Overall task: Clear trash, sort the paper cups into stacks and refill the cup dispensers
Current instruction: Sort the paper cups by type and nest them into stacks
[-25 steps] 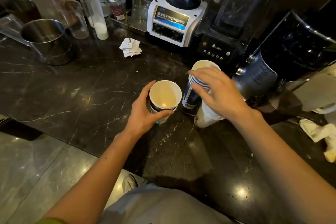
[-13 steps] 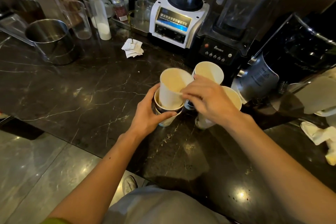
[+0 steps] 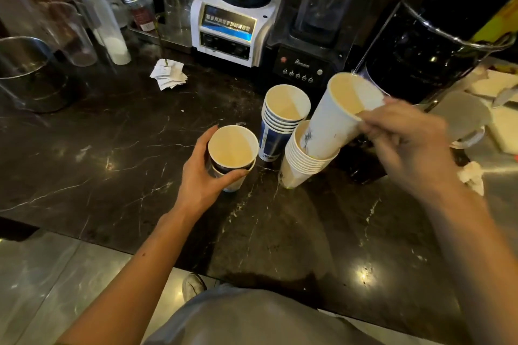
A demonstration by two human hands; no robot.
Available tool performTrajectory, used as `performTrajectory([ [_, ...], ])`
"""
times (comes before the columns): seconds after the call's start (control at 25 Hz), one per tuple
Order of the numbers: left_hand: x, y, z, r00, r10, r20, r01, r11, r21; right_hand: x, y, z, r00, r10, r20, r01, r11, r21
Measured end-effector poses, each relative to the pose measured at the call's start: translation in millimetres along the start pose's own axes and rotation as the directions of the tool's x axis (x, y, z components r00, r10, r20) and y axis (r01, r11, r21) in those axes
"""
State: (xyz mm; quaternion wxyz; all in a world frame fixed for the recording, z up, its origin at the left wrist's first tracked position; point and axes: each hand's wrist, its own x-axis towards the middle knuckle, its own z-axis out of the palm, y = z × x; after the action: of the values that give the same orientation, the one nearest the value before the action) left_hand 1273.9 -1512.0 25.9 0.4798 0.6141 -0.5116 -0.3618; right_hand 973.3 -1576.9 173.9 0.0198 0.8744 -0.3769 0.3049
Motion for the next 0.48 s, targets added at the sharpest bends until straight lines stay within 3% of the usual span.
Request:
performTrajectory([
  [0.08, -0.4, -0.3, 0.0, 1.000, -0.008, -0.002, 0.008, 1.000, -0.002, -11.7, 7.2, 24.5, 0.981, 0.017, 0.194, -0.017, 1.000, -0.004],
  [0.2, -2.2, -1.2, -1.4, 0.999, -0.043, 0.019, 0.043, 0.999, -0.010, -23.3, 3.6, 51.4, 0.879, 0.082, 0.469, -0.084, 0.996, -0.017],
  [0.28, -5.2, -4.0, -1.8, 0.998, -0.050, 0.043, 0.051, 0.999, -0.010, -17.5, -7.7, 53.0, 0.915, 0.081, 0.395, -0.094, 0.995, 0.014],
  [0.36, -6.2, -8.0, -0.7, 0.997, -0.062, 0.055, 0.062, 0.998, -0.010, -1.5, -28.1, 57.7, 0.959, -0.011, 0.282, -0.009, 0.998, 0.069],
  [0.48, -5.5, -9.0, 3.0, 0.997, -0.074, 0.036, 0.074, 0.997, -0.009, 22.9, -56.1, 93.5, 0.873, -0.186, 0.452, 0.157, 0.982, 0.101],
])
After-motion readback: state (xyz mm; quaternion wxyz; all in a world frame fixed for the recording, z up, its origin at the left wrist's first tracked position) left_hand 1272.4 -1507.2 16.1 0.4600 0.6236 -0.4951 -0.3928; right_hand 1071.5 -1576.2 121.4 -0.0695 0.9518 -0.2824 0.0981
